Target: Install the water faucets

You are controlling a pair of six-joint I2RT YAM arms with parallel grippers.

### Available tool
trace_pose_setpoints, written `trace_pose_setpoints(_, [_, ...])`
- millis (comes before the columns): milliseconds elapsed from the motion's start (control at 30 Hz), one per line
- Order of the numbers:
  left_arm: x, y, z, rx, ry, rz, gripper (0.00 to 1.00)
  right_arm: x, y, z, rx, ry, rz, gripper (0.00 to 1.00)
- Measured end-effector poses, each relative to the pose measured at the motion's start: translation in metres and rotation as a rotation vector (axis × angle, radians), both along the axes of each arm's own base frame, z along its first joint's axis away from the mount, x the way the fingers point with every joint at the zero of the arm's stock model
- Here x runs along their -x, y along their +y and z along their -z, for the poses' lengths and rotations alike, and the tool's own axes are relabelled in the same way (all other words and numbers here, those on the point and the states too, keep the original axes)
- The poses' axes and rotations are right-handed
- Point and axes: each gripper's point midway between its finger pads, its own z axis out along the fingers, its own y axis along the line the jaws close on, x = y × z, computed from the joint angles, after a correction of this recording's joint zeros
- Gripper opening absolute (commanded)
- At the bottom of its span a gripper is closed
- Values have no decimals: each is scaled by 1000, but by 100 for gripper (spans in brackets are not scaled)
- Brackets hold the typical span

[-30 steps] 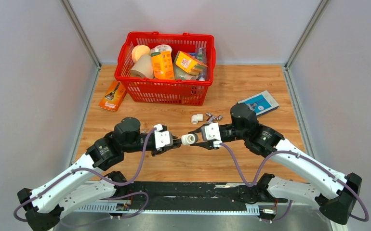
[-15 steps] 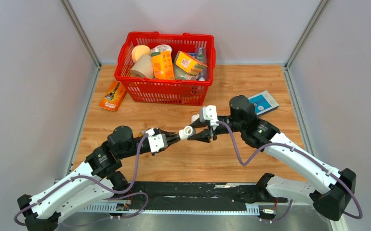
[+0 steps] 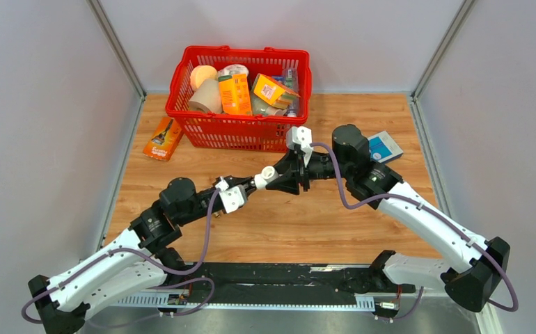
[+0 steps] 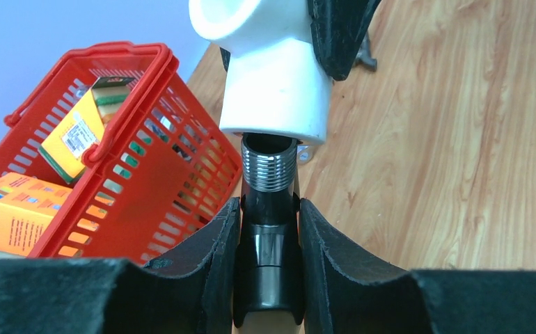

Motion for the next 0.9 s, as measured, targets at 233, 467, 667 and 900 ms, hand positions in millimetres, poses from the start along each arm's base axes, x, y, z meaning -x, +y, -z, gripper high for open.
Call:
trace_pose_setpoints(233, [-12,-3,-2,-33,6,-39,0,-11,-3,0,37,0,77,0])
trace_pose_setpoints(467, [-23,3,-1,-36,83,-129,0,-23,-11,5,98,-6,184,0])
trace_pose_setpoints(667, [-24,5,2,-40,180,-118,0,-24,-21,19,169,-28,201,0])
trace_pose_setpoints(900, [-8,-8,16,-117,337,52,0,-16,-36,18,194,-278,123,0])
